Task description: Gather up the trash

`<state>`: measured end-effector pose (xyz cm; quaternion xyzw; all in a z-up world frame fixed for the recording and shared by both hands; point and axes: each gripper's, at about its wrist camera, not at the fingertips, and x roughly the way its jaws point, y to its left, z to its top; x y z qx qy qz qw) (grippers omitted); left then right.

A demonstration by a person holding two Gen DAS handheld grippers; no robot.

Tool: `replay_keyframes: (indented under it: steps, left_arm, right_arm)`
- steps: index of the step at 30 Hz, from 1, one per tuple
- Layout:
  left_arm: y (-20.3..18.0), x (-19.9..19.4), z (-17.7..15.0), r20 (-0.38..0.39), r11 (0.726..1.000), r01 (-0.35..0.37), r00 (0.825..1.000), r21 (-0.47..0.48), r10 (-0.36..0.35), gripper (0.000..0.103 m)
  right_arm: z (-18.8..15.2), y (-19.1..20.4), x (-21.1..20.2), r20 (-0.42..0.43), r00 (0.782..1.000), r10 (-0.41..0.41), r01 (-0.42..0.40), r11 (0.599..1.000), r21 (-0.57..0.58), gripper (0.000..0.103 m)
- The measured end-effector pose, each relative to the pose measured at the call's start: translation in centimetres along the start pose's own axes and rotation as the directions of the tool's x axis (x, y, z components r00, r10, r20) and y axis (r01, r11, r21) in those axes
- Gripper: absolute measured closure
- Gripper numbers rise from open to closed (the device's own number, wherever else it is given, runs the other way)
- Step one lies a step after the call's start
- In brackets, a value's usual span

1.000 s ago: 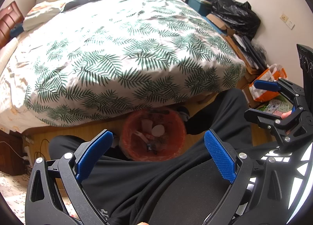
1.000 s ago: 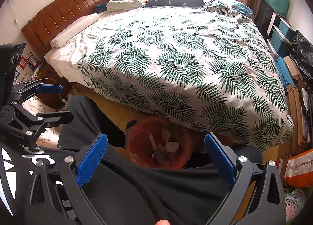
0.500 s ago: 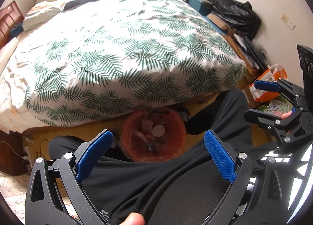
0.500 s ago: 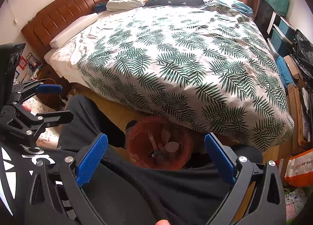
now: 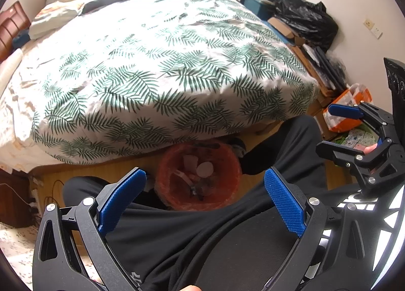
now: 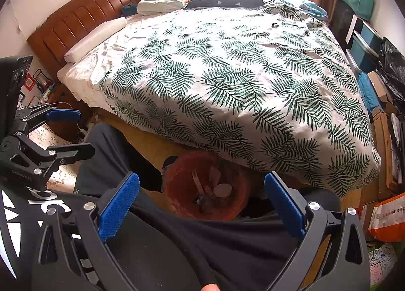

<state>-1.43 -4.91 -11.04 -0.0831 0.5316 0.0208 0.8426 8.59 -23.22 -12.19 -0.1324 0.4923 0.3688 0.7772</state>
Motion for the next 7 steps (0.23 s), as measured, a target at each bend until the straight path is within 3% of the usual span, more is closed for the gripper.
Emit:
replay_keyframes:
  steps: [7]
  left_arm:
    - [-0.12,0.15,0.09,0.001,1.000,0.000,1.000,0.000,0.000,0.006]
  right_arm:
    - [0.12,-0.04,0.12,-0.001,1.000,0.001,-0.001,1.000,0.002,0.005]
